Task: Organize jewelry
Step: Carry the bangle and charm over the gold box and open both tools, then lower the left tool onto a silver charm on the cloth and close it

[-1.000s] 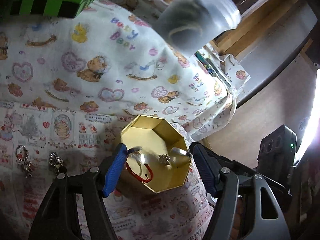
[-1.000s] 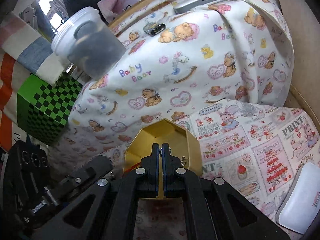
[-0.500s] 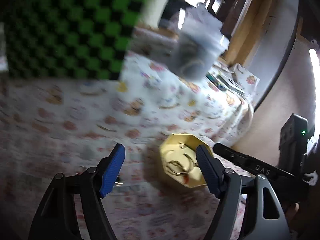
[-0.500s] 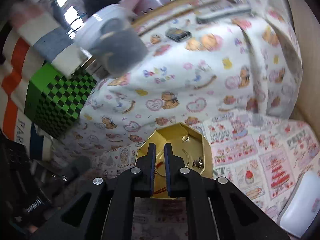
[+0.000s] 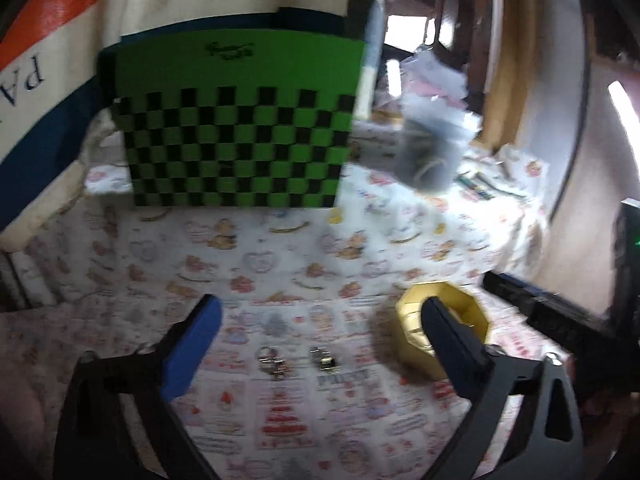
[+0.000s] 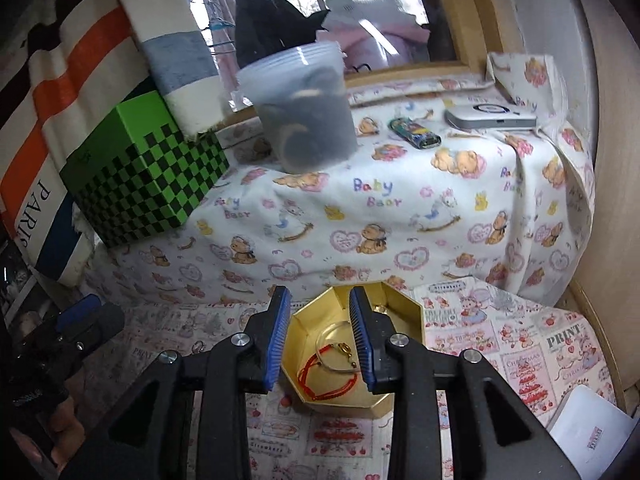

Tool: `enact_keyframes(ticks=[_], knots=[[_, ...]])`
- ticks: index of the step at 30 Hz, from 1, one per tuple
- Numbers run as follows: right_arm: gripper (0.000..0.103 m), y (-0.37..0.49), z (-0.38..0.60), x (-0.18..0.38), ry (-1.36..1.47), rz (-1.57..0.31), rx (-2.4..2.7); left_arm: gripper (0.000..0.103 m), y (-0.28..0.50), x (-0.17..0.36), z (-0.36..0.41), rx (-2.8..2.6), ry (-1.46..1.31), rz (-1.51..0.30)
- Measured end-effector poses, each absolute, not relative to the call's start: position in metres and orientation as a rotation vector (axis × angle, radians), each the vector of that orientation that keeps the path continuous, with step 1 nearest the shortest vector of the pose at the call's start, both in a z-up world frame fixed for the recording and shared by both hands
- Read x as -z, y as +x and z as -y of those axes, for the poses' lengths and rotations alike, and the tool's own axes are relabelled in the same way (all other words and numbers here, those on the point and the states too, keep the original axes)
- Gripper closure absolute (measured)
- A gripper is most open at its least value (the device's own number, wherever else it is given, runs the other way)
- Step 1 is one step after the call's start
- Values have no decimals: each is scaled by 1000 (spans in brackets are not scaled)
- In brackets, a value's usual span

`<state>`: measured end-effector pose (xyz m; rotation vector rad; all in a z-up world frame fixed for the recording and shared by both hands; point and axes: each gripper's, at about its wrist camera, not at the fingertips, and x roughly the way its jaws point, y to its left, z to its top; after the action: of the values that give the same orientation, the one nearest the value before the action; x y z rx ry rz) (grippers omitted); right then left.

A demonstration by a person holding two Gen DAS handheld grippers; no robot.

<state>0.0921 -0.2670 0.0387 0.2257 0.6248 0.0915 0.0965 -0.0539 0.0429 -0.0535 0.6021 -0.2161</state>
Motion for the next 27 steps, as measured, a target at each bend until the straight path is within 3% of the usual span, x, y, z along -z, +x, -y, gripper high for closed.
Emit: enact_keyframes(ticks=[2,4,7,10,17,27], knots=[[50,89,264,-41,201,-596,-62,0,97,-38,53,192,-21,-603],[46,86,262,-43,165,-571,-37,1,97,-33,51,147,7,-599],[31,84,260,-45,141,-544,-16,1,95,-28,52,244,65,-541],[29,82,259,-48,127,-526,-4,1,103,-18,48,272,52,-602],[17,80,248,-46,63,-507,27,1,95,-19,23,87,-3,-495],[17,84,240,-37,-2,-511,57,1,97,-11,3,110,-80,-492]])
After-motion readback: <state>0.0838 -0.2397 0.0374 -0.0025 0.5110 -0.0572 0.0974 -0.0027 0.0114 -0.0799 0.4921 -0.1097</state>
